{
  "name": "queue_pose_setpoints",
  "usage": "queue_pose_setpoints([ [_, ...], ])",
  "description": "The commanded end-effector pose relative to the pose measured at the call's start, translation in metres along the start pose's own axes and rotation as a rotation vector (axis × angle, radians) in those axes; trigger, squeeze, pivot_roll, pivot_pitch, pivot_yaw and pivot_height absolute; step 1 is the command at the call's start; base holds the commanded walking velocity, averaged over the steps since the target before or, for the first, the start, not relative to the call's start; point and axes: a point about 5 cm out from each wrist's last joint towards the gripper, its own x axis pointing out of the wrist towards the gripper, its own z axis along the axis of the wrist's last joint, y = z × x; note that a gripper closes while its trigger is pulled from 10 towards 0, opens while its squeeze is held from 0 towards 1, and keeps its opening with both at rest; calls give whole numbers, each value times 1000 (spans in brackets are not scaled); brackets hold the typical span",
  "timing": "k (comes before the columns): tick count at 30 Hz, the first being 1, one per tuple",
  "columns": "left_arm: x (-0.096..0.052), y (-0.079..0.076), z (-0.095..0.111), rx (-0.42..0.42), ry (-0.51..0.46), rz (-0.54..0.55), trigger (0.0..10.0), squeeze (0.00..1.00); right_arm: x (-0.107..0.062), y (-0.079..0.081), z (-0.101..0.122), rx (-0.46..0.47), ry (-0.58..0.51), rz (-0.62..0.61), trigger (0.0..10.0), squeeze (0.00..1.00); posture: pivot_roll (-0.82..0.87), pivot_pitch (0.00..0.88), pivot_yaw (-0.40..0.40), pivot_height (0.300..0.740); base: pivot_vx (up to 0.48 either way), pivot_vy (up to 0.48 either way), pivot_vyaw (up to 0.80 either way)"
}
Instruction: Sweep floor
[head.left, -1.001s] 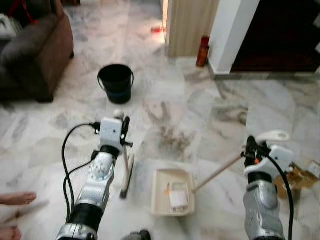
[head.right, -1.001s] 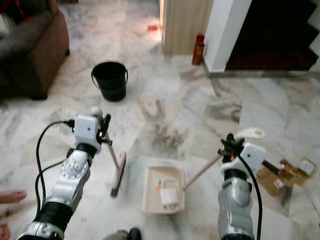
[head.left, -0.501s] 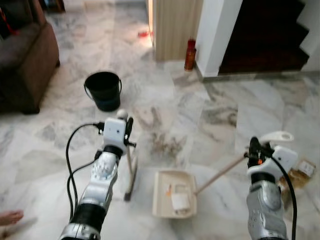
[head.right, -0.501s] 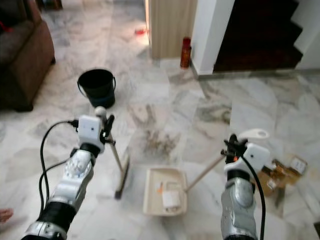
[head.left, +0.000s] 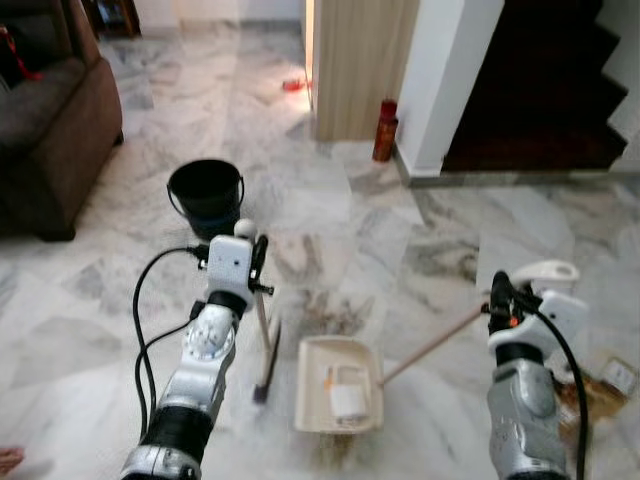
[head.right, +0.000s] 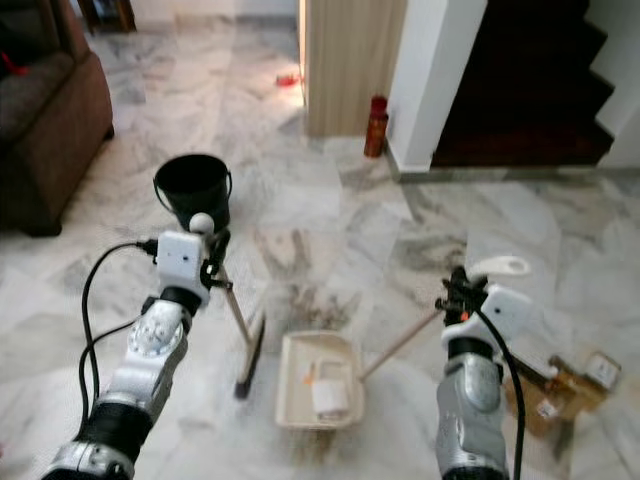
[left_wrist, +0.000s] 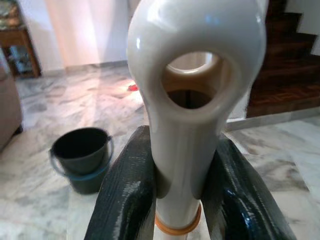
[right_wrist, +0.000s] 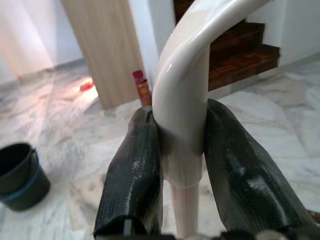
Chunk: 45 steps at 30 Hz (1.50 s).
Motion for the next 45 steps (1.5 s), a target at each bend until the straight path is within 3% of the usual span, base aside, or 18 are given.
queue_pose_setpoints([
  [1,4,4,12,30,-55,8,10000,0,4,5,11,15,-53,14,10000,0,44,73,-38,740,296,0,769],
  [5,4,5,12,33,-55,12,10000,0,4,5,10,23,-54,15,10000,0,43,77,-39,740,294,0,791],
  [32,5,7,13,33,-54,21,10000,0,3,4,8,42,-34,8,10000,0,47,104,-40,740,296,0,0],
  [39,5,8,14,33,-52,21,10000,0,8,12,28,78,-115,37,10000,0,46,118,-39,740,296,0,0],
  [45,5,7,13,32,-50,20,10000,0,9,11,28,66,-110,39,10000,0,49,123,-40,740,298,0,0],
])
